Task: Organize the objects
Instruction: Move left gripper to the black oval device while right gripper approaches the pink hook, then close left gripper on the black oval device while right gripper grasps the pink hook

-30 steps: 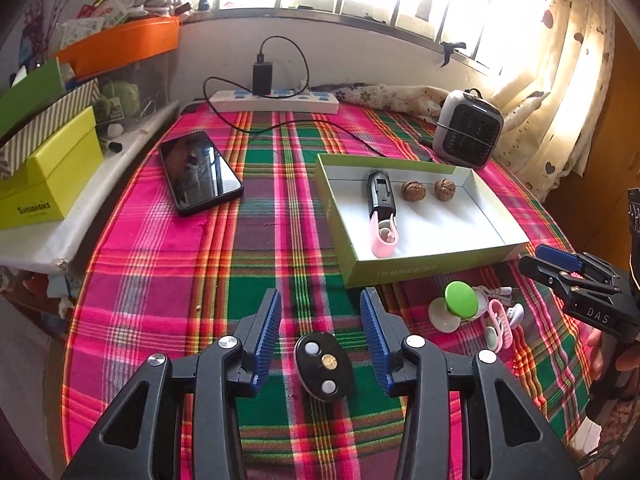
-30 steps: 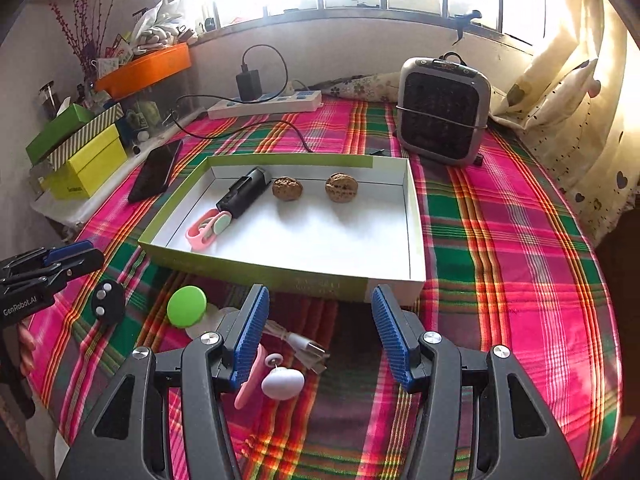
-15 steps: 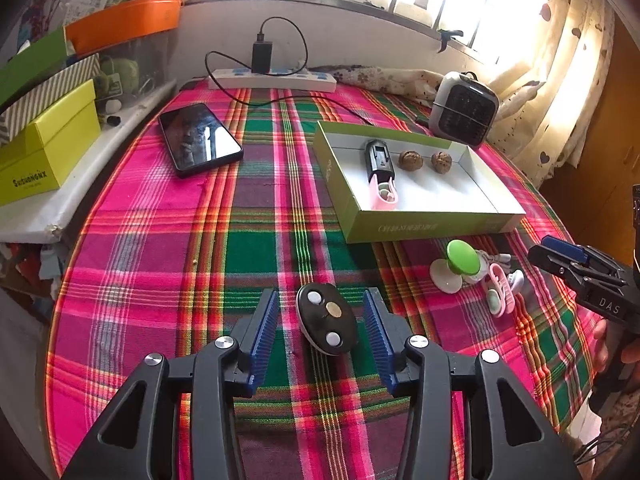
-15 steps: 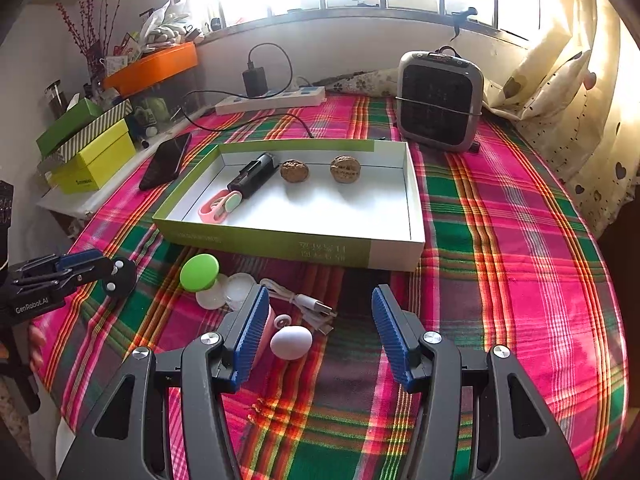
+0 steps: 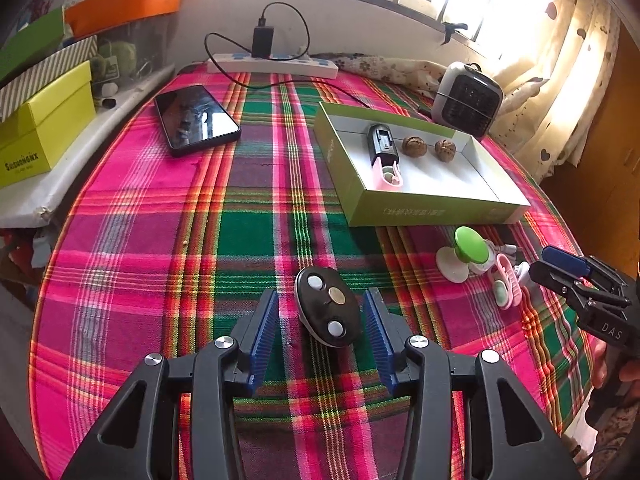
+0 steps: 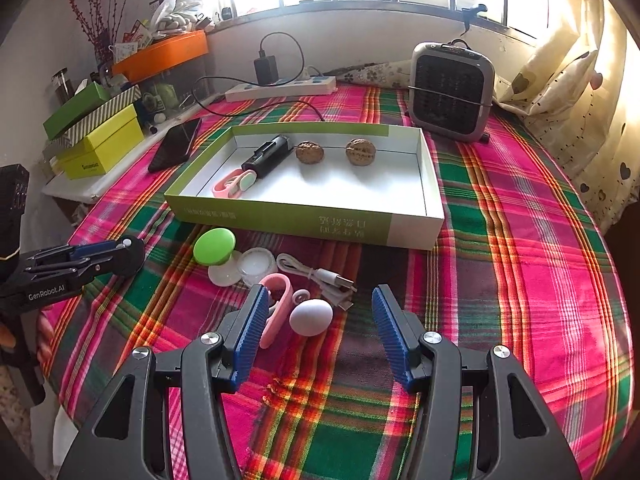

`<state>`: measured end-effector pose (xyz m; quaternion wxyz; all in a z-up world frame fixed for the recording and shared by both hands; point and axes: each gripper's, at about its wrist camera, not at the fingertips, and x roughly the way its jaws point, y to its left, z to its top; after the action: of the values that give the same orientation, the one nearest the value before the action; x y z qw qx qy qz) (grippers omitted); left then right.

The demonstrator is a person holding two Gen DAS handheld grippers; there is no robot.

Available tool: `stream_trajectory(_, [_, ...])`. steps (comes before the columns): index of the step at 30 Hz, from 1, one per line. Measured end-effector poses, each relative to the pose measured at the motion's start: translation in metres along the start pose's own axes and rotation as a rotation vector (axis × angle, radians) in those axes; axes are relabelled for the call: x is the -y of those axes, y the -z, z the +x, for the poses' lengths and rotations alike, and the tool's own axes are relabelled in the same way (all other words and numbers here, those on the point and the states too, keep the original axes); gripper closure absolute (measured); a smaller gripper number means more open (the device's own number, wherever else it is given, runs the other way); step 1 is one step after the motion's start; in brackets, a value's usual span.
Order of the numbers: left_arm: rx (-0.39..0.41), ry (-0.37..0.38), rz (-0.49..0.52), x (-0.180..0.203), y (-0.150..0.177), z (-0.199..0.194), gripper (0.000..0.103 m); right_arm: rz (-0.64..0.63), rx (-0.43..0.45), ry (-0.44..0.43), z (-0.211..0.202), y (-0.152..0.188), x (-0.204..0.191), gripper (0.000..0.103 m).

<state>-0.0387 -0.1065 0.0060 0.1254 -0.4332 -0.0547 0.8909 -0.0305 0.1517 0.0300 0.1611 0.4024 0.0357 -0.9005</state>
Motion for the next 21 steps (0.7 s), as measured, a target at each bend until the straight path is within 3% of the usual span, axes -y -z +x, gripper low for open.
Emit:
stream_trajectory(12, [-0.015,0.01,0.008,0.0,0.003,0.005,0.061,-0.034,-0.006,-0.063,0.006,0.005,-0.023,0.048])
stream_trajectory(19, [-0.012,0.014,0.011,0.001,0.002,0.006,0.061,-0.045,0.05,-0.059,0.004,0.002,-0.033,0.048])
stream_trajectory(21, [-0.013,0.012,0.012,0.001,0.002,0.007,0.061,-0.055,0.052,-0.094,0.004,0.001,-0.035,0.048])
